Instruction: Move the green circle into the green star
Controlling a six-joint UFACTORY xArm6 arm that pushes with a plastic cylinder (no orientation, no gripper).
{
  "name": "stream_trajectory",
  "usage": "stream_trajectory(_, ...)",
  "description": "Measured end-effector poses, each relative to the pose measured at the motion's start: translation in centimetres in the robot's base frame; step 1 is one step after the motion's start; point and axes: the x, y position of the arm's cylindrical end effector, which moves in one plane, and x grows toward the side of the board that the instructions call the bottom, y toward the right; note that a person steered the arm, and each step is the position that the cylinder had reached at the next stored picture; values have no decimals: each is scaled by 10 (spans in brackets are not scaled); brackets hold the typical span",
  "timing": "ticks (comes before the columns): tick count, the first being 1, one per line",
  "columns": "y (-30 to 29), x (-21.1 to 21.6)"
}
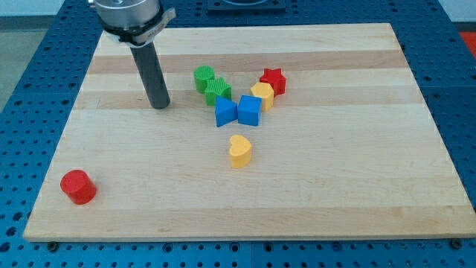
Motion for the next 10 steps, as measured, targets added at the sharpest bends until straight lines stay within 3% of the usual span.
stream_trajectory(7,55,-80)
stream_trajectory(10,83,-69)
